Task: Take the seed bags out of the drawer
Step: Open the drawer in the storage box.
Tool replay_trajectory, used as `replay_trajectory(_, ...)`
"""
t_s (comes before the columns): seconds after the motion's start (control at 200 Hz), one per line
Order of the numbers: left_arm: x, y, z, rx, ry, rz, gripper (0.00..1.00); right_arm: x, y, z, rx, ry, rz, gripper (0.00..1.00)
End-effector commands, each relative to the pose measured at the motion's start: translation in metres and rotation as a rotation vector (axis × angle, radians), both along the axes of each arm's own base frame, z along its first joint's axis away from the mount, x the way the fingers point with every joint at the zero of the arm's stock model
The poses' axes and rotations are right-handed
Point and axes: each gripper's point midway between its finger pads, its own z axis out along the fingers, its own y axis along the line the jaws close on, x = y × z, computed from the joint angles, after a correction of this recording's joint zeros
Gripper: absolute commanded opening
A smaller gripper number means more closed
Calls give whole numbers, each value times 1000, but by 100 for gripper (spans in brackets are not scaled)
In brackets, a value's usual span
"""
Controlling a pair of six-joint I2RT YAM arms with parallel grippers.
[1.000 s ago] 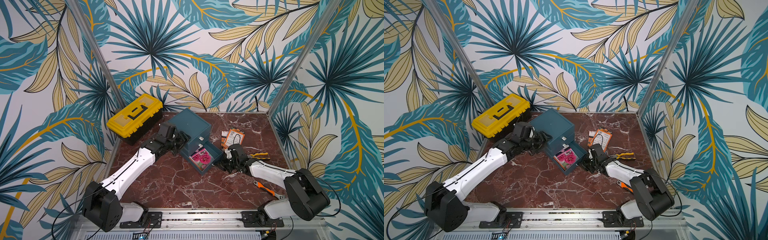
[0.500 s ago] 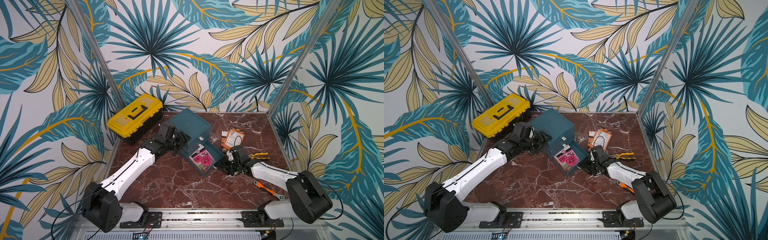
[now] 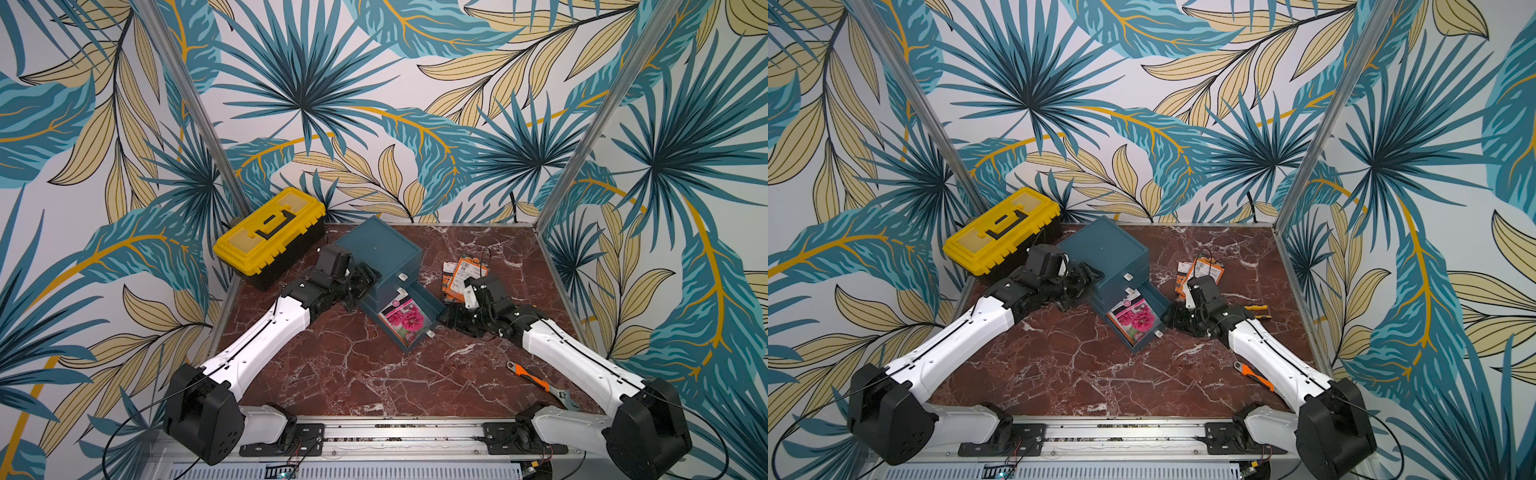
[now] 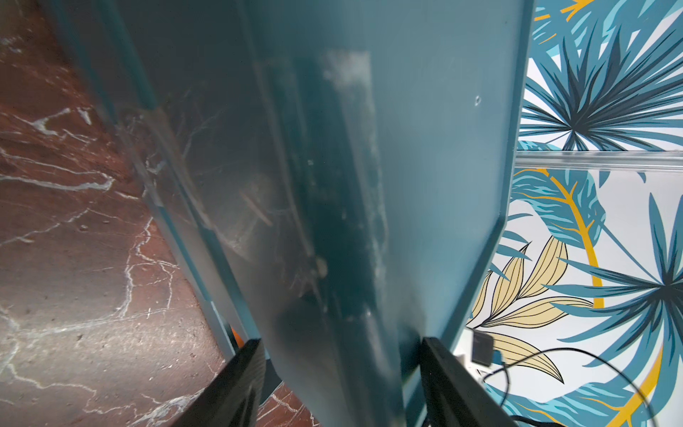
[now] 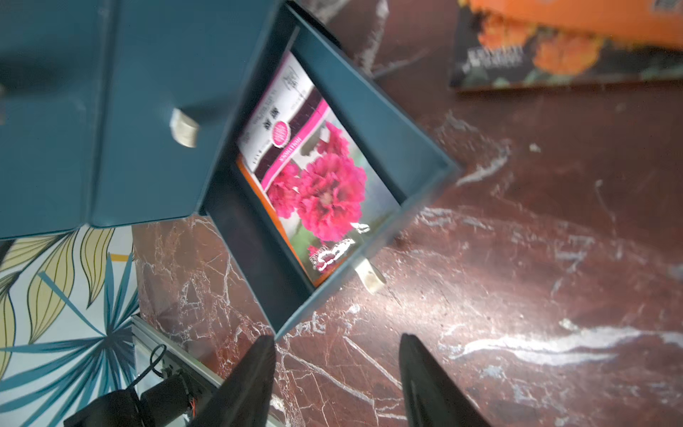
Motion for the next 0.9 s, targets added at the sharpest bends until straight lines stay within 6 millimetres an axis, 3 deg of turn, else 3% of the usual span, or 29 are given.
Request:
replay_trajectory(0.0, -12, 5, -18, 26, 49, -6, 70, 8, 2, 4, -97, -40, 135, 58)
replay_trajectory(0.17, -11, 4, -16, 18, 44, -10, 70, 41, 19, 15, -115, -114, 207, 60)
replay_trajectory(0.306, -9, 2, -13, 11, 38, -14, 70, 51, 28, 7, -133, -59, 268, 59)
replay_trajectory(0.501, -9, 1, -13, 12, 39, -18, 70, 58, 41, -15, -75, 27, 259, 54)
replay_trajectory(0.896, -9, 0, -16, 11, 48, -27, 70, 55, 36, -47, -82, 96, 197, 51)
